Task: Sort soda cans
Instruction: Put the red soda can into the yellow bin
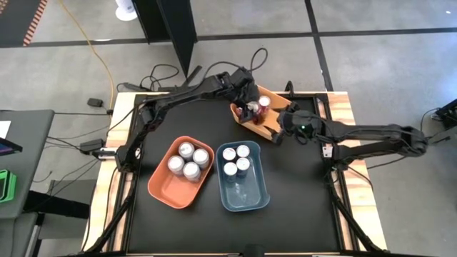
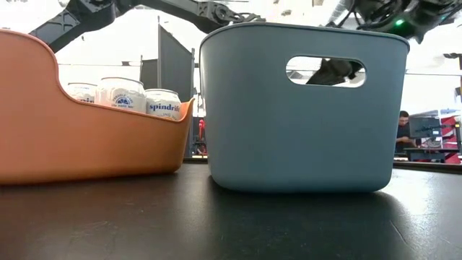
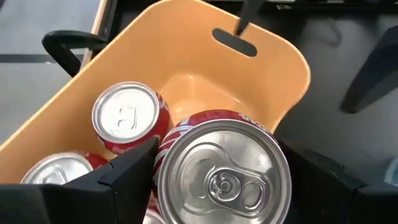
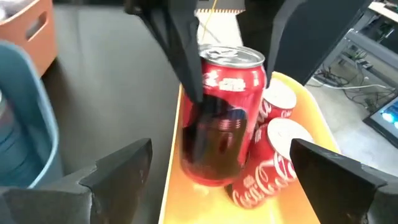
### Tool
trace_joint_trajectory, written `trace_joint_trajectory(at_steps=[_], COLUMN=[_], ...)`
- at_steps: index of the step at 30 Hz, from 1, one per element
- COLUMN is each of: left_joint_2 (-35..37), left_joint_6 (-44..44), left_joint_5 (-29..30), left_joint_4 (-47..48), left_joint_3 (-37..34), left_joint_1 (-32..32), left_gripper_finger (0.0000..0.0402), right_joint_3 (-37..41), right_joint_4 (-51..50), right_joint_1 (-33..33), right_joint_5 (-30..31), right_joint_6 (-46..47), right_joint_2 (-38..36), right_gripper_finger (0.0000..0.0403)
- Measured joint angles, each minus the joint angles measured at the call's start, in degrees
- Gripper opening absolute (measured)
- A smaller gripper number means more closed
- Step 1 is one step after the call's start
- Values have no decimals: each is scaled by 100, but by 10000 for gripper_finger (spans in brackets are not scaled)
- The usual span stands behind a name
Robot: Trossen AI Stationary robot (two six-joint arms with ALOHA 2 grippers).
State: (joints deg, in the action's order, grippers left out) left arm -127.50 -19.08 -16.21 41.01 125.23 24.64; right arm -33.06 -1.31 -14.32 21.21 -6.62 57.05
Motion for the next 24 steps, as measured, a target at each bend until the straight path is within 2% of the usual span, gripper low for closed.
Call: trace_joint_trajectory(at_steps=[5,11,24], left_joint_2=[0,0,-17], left_joint_6=[-19,-43,-121], left_joint_5=[16,216,475], left_joint_4=[-116,-160,-604], left_joint_3=[-157,-316,-743], left_joint_1=[-2,-4,-69], left_gripper_finger=[297,297,297], right_joint_3=[0,0,0], right_joint_4=[-551,-658,-738], right_joint_1=[144,159,159], right_joint_5=[-3,-2,-4], right_joint_6=[86,213,276], right_joint_2=[-461,-838,-901], right_gripper_finger=[399,399,399])
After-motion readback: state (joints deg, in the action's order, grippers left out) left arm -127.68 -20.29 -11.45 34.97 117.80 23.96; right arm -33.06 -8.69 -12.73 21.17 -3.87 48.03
